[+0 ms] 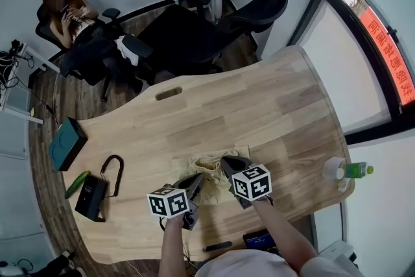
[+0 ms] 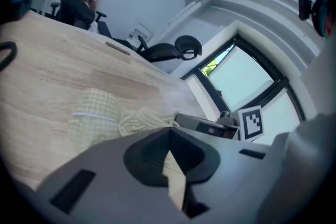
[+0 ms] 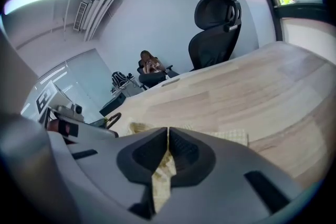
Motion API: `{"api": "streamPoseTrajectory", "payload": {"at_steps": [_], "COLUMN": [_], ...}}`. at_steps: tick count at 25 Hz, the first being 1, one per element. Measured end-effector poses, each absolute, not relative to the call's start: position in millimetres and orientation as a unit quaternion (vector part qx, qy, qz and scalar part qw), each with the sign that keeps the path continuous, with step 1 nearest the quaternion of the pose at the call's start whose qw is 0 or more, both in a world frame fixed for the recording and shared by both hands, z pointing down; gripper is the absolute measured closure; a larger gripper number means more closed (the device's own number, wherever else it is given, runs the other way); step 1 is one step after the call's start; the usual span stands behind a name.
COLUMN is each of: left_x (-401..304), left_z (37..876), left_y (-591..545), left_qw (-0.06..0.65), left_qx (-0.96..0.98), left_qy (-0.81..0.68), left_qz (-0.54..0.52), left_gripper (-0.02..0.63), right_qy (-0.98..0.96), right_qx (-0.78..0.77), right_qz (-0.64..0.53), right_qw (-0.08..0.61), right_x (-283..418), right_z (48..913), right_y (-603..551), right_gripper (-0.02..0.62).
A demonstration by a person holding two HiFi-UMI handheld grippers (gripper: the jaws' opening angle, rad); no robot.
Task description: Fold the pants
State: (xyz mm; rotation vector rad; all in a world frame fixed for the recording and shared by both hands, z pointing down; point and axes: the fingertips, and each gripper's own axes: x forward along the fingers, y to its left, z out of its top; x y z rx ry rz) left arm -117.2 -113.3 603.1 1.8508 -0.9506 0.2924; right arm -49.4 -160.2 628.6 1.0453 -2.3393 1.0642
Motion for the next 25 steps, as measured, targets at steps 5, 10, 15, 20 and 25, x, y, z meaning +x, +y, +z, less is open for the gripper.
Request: {"api": "streamPoseTrajectory", "payload": {"at_steps": [5, 10, 15, 20, 25], "left_x": [-100.6, -103.3, -106.2, -115.2, -128.9], "left_z": [621.8, 648.0, 658.7, 622.4, 590.0], "left_y": [-128.7, -142.4, -135.6, -141.7, -134.5], "left_qw": [0.516, 0.511, 0.499, 0.438, 0.369], "left_qx": [0.750, 0.729, 0.725, 0.754, 0.775], "left_qy": [-0.392, -0.424, -0.445, -0.469, -0.492], "left_qz": [0.133, 0.165, 0.164, 0.139, 0.143], "left_gripper": [0.600, 0.600, 0.600, 0.600, 0.600], "right_qy": [-0.829, -0.826, -0.831, -0.825, -0.826], "right_qx": [0.385, 0.400, 0.398, 0.429, 0.452], "right_qz": [0.374, 0.354, 0.336, 0.320, 0.296], "right_qw": [0.156, 0.179, 0.195, 0.180, 0.159], "right_x": [-36.0, -23.2, -19.6, -14.0, -11.6], "right_z": [616.3, 616.5, 615.1, 605.3, 581.7], "right_y": [-162.5, -154.0, -141.4, -144.9, -140.6], "right_gripper": [0.583, 0.587, 0.589, 0.589, 0.589]}}
